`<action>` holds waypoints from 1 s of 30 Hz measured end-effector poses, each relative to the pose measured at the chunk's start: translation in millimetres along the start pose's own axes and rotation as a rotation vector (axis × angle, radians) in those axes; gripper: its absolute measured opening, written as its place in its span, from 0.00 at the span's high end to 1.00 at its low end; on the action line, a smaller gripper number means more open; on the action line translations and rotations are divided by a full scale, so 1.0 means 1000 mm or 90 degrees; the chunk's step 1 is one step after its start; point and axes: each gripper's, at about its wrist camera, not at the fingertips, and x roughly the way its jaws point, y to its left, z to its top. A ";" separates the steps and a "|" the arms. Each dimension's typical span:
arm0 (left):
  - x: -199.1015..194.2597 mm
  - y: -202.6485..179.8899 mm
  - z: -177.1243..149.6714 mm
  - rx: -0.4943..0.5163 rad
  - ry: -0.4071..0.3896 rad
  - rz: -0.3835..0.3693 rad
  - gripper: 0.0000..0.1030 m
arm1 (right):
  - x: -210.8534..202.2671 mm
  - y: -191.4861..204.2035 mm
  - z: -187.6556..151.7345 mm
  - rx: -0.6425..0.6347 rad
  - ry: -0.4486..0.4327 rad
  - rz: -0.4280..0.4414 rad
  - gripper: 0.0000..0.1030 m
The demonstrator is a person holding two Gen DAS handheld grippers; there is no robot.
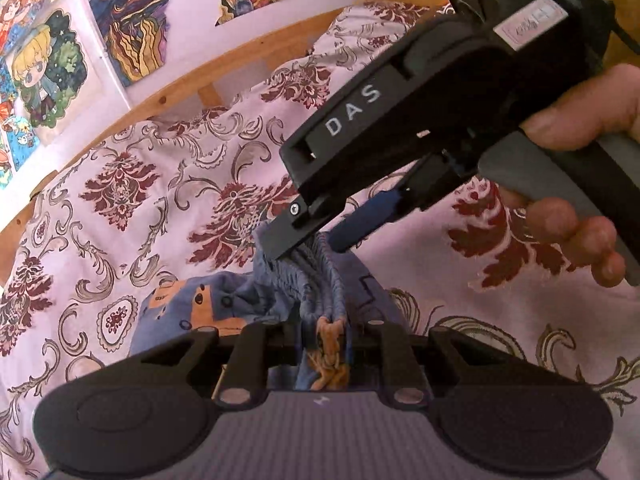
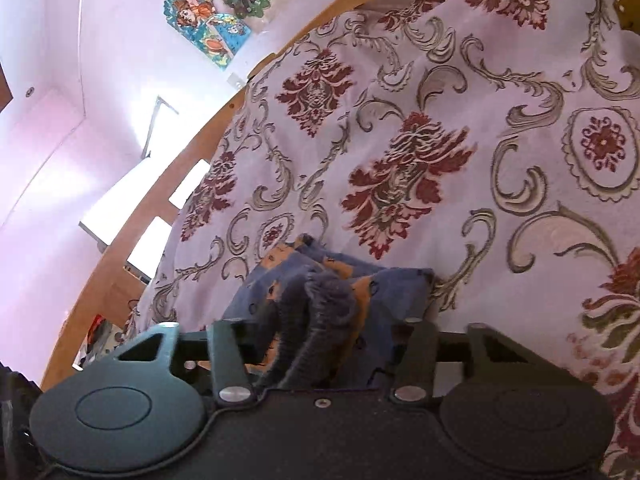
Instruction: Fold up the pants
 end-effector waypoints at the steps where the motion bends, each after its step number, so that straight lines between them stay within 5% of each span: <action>1: 0.000 0.000 0.000 0.002 0.002 0.003 0.80 | -0.002 0.001 0.000 -0.001 -0.004 -0.005 0.82; 2: -0.001 -0.001 0.001 0.005 0.000 0.004 0.80 | -0.002 0.001 0.000 -0.001 -0.007 -0.009 0.92; 6: -0.004 -0.006 0.004 0.028 -0.008 0.021 0.80 | -0.007 -0.005 -0.003 0.023 -0.022 -0.007 0.95; 19: 0.001 -0.027 0.010 0.041 0.006 0.017 0.79 | -0.016 -0.006 -0.011 -0.032 -0.016 -0.092 0.96; 23: 0.001 -0.023 0.009 0.031 0.004 0.005 0.68 | -0.013 -0.006 -0.012 -0.052 -0.012 -0.104 0.95; 25: -0.004 -0.015 0.007 0.010 -0.005 -0.024 0.42 | -0.013 -0.004 -0.013 -0.071 -0.012 -0.129 0.85; 26: -0.007 -0.010 0.005 -0.001 -0.011 -0.042 0.37 | -0.015 -0.002 -0.014 -0.082 -0.014 -0.142 0.76; 29: -0.027 0.019 -0.009 -0.046 -0.038 -0.123 0.21 | -0.028 0.005 -0.021 -0.107 -0.047 -0.181 0.41; 30: -0.035 0.031 -0.016 -0.072 -0.050 -0.142 0.09 | -0.033 0.010 -0.025 -0.117 -0.068 -0.201 0.27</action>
